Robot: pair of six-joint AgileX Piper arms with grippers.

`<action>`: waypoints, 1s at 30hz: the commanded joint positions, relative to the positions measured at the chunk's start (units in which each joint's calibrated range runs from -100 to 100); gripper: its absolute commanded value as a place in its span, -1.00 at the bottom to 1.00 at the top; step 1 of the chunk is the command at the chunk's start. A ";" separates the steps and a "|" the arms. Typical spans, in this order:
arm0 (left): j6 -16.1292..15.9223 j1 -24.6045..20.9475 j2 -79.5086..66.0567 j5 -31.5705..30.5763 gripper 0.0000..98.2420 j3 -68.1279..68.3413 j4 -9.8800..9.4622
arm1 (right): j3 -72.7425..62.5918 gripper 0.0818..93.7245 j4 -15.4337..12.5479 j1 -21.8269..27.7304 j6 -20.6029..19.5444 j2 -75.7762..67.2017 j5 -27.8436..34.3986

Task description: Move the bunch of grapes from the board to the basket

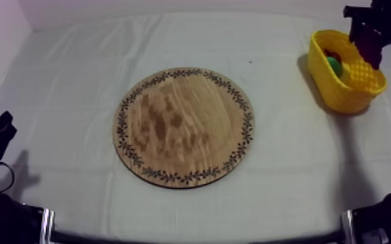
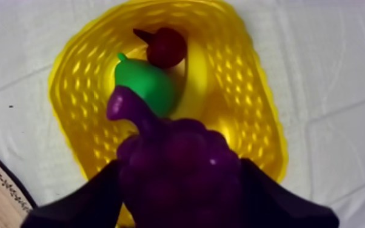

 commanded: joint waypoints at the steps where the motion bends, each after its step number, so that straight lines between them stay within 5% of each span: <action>1: -0.01 0.02 0.01 0.06 -1.00 -0.04 -0.02 | 0.20 -0.15 0.33 0.05 -0.24 1.90 -0.74; 9: 0.02 0.02 0.01 0.06 -1.00 -0.04 -0.02 | -0.68 -0.04 1.21 0.27 -0.51 10.21 -5.09; 23: 0.04 0.02 0.01 0.06 -1.00 -0.04 -0.02 | -3.06 0.72 0.72 -0.44 0.57 16.28 -7.11; 30: 0.04 0.02 0.01 0.06 -1.00 -0.04 -0.02 | -2.56 0.72 -0.55 -0.75 1.04 13.03 -7.39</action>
